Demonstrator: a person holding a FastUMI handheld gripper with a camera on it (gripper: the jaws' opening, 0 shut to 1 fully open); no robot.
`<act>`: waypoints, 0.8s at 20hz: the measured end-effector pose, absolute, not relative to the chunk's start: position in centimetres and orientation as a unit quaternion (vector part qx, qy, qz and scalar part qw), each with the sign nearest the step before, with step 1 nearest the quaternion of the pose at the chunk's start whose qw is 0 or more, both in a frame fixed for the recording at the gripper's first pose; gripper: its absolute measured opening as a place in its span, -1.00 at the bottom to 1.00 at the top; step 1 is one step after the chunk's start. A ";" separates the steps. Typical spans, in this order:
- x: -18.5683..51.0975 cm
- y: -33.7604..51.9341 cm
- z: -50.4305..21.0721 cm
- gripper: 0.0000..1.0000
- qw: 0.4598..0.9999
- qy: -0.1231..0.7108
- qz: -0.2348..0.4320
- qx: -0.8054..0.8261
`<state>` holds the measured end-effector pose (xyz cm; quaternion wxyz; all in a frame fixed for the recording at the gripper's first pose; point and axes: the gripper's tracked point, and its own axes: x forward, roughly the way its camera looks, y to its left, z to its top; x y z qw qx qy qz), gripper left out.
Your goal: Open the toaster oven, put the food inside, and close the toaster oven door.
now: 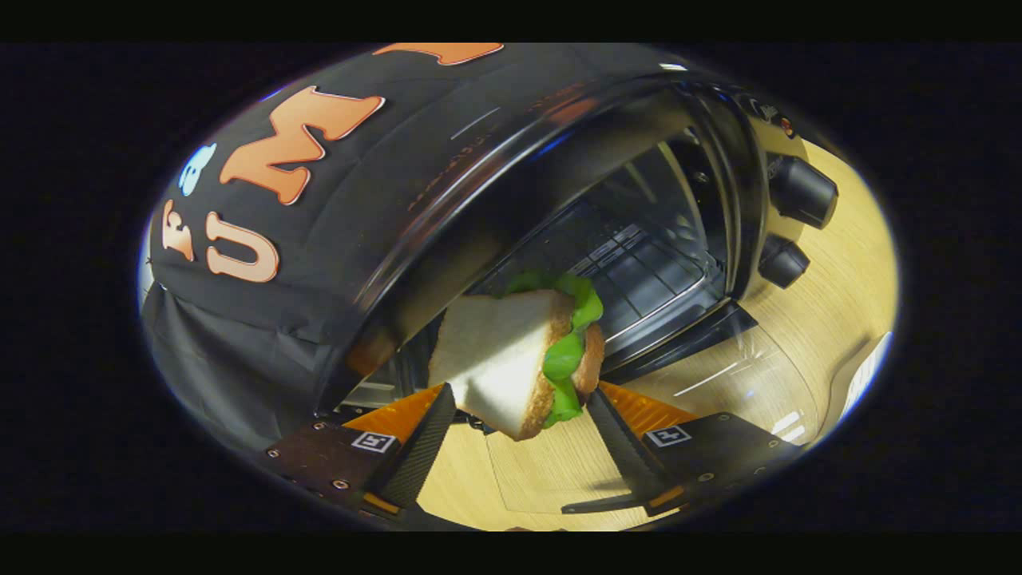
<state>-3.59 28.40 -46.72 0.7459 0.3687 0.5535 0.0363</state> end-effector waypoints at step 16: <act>-17.4 22.2 -42.8 0.95 0.797 0.574 0.159 0.100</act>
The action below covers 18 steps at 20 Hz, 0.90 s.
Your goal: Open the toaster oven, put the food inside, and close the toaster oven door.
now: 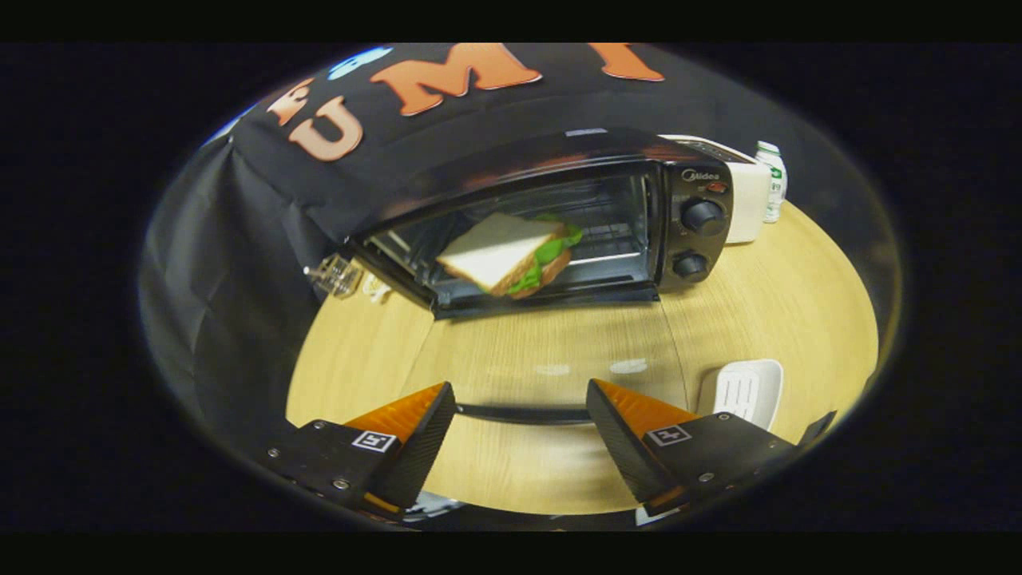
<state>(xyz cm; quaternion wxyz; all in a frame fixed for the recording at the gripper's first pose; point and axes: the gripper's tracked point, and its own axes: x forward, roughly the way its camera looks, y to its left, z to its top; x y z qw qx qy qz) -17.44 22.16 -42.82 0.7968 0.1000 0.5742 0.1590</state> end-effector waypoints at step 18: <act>-21.4 23.1 -50.6 0.92 0.768 0.626 0.135 0.000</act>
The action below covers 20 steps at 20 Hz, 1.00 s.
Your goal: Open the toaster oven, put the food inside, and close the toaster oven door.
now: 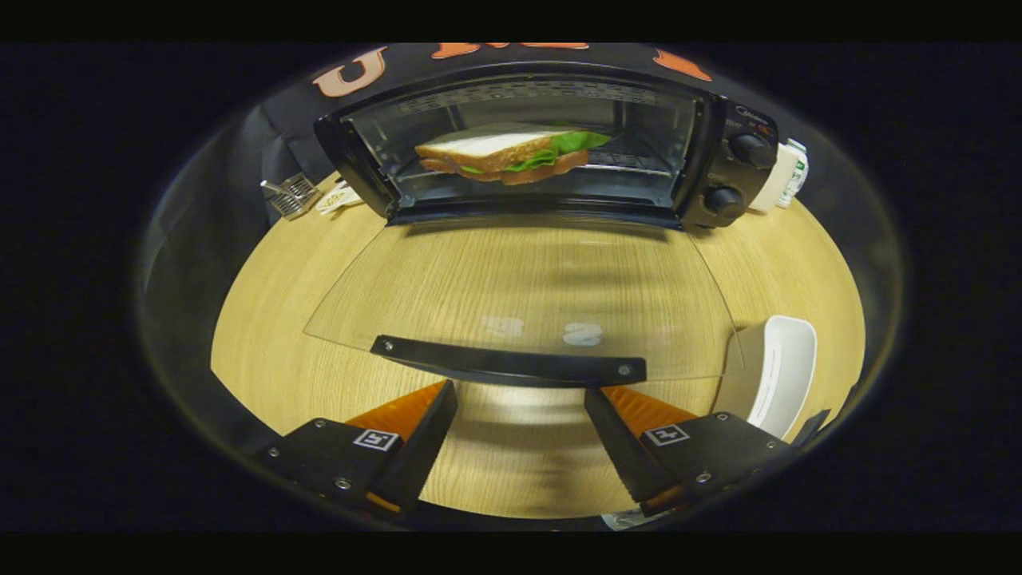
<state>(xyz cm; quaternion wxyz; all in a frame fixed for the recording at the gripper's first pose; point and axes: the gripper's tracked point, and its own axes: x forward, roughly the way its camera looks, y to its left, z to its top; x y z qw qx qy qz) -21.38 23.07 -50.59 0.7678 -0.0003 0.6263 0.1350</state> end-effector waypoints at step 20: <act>-7.2 24.3 -42.0 0.89 0.849 0.513 0.121 0.028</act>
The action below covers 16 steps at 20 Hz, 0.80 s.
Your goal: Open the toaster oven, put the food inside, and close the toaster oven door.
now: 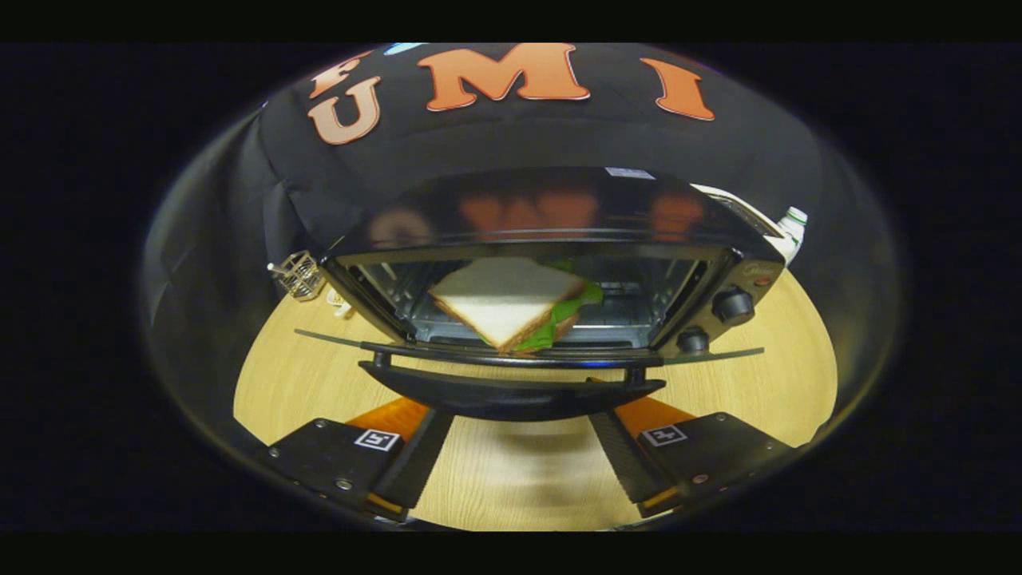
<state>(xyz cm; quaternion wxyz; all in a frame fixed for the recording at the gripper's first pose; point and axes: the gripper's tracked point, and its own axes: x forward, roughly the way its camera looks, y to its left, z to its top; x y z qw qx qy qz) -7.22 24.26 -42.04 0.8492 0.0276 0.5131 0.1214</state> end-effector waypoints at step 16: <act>-3.7 23.1 -35.4 0.87 0.886 0.443 0.131 0.033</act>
